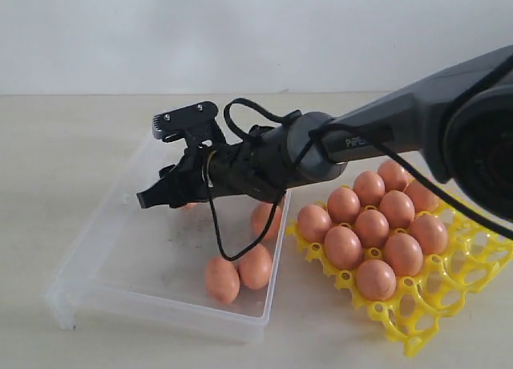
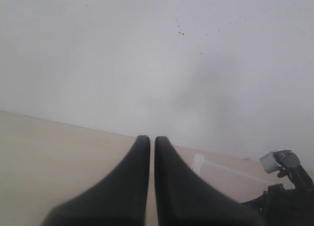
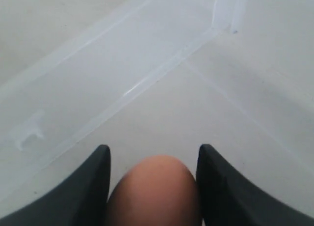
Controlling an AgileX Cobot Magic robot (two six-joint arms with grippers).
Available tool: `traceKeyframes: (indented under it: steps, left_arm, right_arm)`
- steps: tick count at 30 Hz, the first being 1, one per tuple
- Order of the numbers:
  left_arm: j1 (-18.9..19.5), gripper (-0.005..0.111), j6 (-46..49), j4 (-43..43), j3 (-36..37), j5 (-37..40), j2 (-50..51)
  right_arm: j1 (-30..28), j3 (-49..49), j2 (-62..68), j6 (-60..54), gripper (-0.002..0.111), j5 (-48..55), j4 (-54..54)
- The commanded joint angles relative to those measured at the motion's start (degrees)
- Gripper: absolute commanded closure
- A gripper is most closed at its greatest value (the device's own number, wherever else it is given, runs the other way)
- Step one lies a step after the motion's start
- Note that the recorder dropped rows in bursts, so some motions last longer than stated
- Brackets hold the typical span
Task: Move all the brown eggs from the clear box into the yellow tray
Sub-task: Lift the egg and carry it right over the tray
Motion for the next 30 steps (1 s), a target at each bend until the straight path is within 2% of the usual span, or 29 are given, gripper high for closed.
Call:
traceKeyframes:
  steps: [1, 4, 8, 10, 13, 16, 23, 25, 29, 30]
  left_arm:
    - [-0.43, 0.103, 0.43, -0.19, -0.15, 0.00, -0.16]
    - [-0.43, 0.103, 0.43, -0.19, -0.15, 0.00, -0.16]
    - [-0.43, 0.103, 0.43, -0.19, -0.15, 0.00, -0.16]
    - [-0.43, 0.103, 0.43, -0.19, -0.15, 0.00, -0.16]
    - [-0.43, 0.103, 0.43, -0.19, -0.15, 0.00, -0.16]
    - [-0.43, 0.103, 0.43, -0.19, -0.15, 0.00, -0.16]
    - [-0.43, 0.103, 0.43, -0.19, -0.15, 0.00, -0.16]
    - [-0.43, 0.103, 0.43, -0.19, -0.15, 0.00, -0.16]
    - [-0.43, 0.103, 0.43, -0.19, -0.15, 0.00, -0.16]
    - [-0.43, 0.103, 0.43, -0.19, -0.15, 0.00, -0.16]
  right_arm:
    - [0.02, 3.92, -5.90, -8.84, 0.109, -6.35, 1.29]
    - [0.02, 9.18, -8.91, -21.62, 0.109, -13.44, 12.62]
    - [0.94, 21.47, -12.07, -42.49, 0.109, -34.64, 41.87]
    - [1.98, 27.50, -12.92, -45.18, 0.109, -46.52, 51.55]
    - [2.29, 37.00, -14.50, -39.90, 0.109, -62.31, 49.50]
    - [2.29, 45.83, -17.04, -32.91, 0.109, -64.18, 48.41]
    - [2.29, 61.78, -26.10, -32.27, 0.109, -64.18, 53.13]
    - [2.29, 65.57, -28.97, -32.27, 0.109, -64.18, 57.59]
    - [1.64, 71.97, -33.48, -32.04, 0.109, -64.18, 77.68]
    - [0.36, 72.51, -33.85, -31.92, 0.109, -64.18, 79.64]
